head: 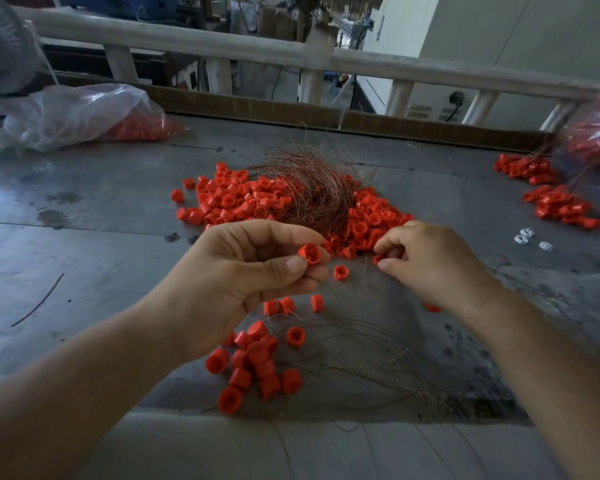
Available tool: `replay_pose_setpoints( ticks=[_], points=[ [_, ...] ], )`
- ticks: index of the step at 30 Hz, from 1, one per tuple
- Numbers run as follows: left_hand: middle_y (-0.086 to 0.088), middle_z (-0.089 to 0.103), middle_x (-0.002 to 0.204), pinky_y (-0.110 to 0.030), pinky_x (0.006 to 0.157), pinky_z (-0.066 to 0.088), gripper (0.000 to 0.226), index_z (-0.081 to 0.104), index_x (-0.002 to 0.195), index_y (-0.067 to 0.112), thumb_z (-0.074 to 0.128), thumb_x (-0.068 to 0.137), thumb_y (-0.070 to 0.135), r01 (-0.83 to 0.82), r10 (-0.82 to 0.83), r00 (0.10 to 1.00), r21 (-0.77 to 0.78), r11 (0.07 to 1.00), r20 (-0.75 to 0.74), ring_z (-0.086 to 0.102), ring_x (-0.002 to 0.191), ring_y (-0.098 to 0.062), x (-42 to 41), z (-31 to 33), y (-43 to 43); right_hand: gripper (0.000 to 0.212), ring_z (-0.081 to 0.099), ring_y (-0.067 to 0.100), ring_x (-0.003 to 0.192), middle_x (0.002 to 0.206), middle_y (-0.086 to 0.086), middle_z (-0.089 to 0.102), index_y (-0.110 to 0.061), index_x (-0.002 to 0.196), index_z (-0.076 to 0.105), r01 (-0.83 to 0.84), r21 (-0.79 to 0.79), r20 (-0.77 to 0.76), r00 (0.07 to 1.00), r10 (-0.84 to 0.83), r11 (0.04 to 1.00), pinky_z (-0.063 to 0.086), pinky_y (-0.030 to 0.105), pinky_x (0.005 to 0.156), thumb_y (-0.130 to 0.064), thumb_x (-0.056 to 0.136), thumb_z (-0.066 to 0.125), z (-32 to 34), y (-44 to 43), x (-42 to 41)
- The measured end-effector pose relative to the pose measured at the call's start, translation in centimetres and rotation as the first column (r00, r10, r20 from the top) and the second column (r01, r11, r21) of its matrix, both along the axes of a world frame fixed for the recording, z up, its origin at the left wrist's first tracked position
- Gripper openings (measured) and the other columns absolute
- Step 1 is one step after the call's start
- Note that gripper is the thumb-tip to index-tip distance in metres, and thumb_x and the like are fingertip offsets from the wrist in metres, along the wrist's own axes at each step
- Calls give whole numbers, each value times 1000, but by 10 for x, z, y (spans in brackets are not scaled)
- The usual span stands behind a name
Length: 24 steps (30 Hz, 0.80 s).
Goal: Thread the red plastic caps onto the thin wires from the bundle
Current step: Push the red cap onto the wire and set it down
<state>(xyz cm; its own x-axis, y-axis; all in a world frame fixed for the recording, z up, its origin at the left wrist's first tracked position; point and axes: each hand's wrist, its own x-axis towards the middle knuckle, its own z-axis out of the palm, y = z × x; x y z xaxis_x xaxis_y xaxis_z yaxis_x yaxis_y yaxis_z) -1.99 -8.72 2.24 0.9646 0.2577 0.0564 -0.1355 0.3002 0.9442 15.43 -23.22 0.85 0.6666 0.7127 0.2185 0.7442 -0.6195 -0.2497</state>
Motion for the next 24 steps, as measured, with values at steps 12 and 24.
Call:
replay_pose_setpoints(
  ticks=[12, 24],
  points=[
    [-8, 72, 76, -18, 59, 54, 25, 75, 78, 9, 59, 61, -1, -18, 20, 1000, 58, 998, -22, 70, 69, -15, 1, 0, 0, 25, 57, 9, 69, 72, -10, 59, -28, 72, 54, -26, 349, -305, 942, 140, 937, 44, 13, 65, -8, 77, 69, 15, 0, -15],
    [-7, 73, 77, -17, 61, 53, 28, 74, 84, 14, 61, 61, 4, -33, 40, 999, 168, 985, -36, 70, 71, -14, 0, -3, -1, 26, 65, 11, 70, 76, 2, 68, -12, 77, 60, -70, 603, -556, 677, 482, 794, 55, 21, 66, -14, 55, 73, 28, 2, -51]
  ],
)
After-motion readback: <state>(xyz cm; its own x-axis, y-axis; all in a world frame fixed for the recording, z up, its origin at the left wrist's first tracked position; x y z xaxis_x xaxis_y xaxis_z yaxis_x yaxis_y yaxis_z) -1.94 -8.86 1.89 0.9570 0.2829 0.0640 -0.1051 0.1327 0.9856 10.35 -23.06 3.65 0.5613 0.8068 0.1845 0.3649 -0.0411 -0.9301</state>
